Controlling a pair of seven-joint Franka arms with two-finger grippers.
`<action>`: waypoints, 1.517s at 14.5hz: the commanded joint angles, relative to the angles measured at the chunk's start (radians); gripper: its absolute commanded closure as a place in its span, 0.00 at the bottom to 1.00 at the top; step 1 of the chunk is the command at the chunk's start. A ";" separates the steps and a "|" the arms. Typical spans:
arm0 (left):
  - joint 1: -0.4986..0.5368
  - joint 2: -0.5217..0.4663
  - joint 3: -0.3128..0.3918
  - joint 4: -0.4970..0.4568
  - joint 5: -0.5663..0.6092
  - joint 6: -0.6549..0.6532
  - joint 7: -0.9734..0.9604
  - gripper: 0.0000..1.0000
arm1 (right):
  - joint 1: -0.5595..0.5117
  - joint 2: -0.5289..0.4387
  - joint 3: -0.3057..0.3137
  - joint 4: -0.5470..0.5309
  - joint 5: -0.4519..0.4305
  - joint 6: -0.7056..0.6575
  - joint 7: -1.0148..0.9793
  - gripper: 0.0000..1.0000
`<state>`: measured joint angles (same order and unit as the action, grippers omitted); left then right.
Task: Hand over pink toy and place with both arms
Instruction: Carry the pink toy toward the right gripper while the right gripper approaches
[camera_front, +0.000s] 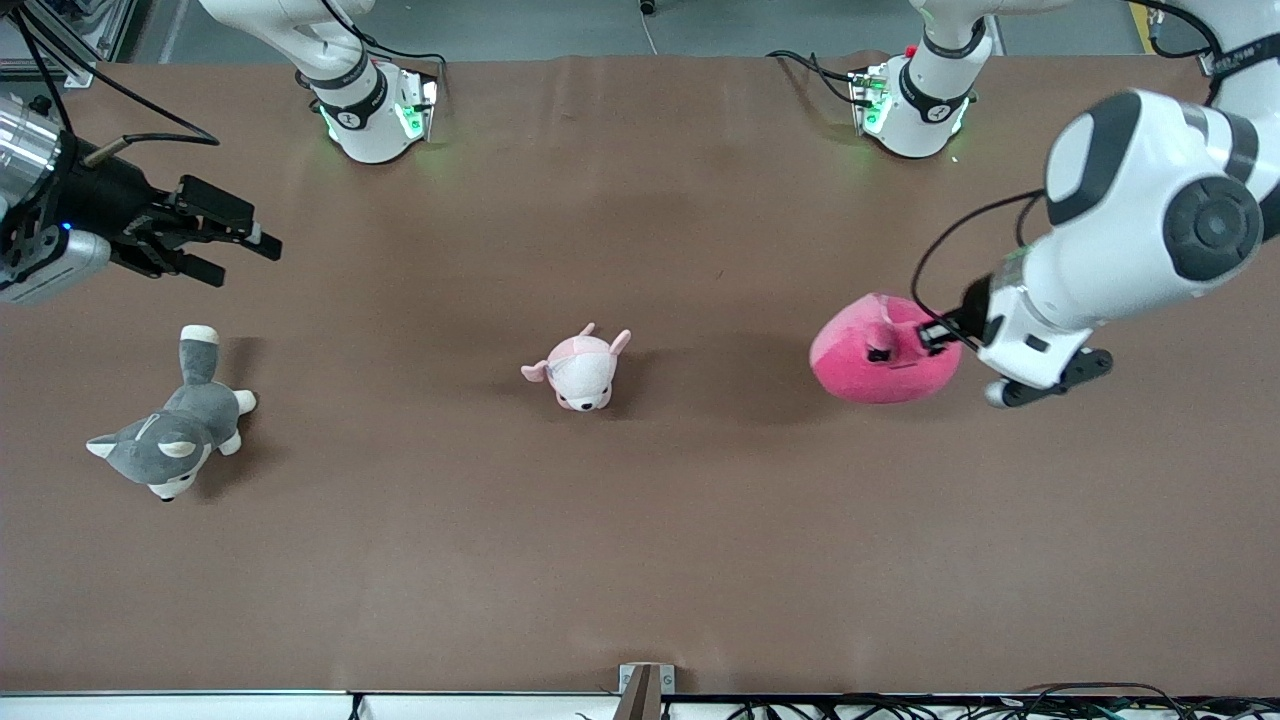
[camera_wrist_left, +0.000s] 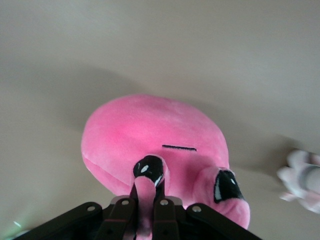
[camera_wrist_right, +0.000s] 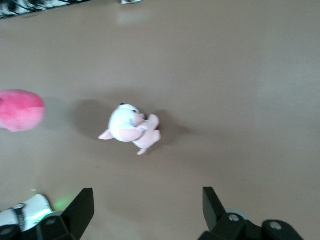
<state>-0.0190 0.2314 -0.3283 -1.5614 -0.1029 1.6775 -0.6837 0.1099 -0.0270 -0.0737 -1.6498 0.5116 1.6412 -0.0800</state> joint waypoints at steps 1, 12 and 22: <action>-0.004 0.017 -0.124 0.078 -0.011 -0.038 -0.172 1.00 | 0.024 0.033 -0.009 0.025 0.080 0.002 0.002 0.17; -0.315 0.068 -0.236 0.185 -0.001 0.149 -0.606 1.00 | 0.073 0.131 -0.009 0.041 0.134 0.034 0.034 0.24; -0.423 0.215 -0.230 0.185 0.002 0.531 -0.724 1.00 | 0.125 0.117 -0.008 0.033 0.143 -0.178 0.157 0.31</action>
<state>-0.4252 0.4124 -0.5648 -1.4107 -0.1060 2.1613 -1.3851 0.2304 0.1026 -0.0739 -1.6096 0.6403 1.5107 0.0578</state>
